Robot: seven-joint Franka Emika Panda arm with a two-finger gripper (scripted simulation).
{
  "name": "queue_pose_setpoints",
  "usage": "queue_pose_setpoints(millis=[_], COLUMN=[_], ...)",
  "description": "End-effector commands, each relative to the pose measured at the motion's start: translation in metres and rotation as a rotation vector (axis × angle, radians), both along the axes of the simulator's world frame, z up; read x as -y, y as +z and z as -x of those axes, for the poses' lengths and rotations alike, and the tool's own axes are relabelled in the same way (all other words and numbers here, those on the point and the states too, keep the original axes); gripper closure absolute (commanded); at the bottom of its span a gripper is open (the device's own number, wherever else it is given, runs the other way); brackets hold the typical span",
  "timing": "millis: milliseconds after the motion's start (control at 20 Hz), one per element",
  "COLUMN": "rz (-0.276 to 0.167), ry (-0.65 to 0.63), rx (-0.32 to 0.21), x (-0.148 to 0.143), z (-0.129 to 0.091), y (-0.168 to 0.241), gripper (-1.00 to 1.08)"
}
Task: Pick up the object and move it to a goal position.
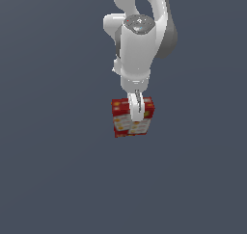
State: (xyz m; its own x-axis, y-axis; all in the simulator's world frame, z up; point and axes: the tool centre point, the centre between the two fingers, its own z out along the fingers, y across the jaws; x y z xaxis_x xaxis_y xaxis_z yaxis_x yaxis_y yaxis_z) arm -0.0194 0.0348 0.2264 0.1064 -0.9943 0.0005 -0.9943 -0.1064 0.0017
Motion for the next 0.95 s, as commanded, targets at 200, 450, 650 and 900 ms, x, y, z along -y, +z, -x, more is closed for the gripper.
queue_pose_setpoints(millis=[200, 450, 650, 900], rz=[0.001, 0.001, 0.001, 0.0], ry=[0.0, 0.0, 0.0, 0.001], rx=[0.002, 0.002, 0.002, 0.002], x=[-0.025, -0.042, -0.05, -0.054], z=[0.022, 0.035, 0.042, 0.043], y=[0.05, 0.082, 0.098, 0.104], gripper=[1.08, 1.08, 1.08, 1.08])
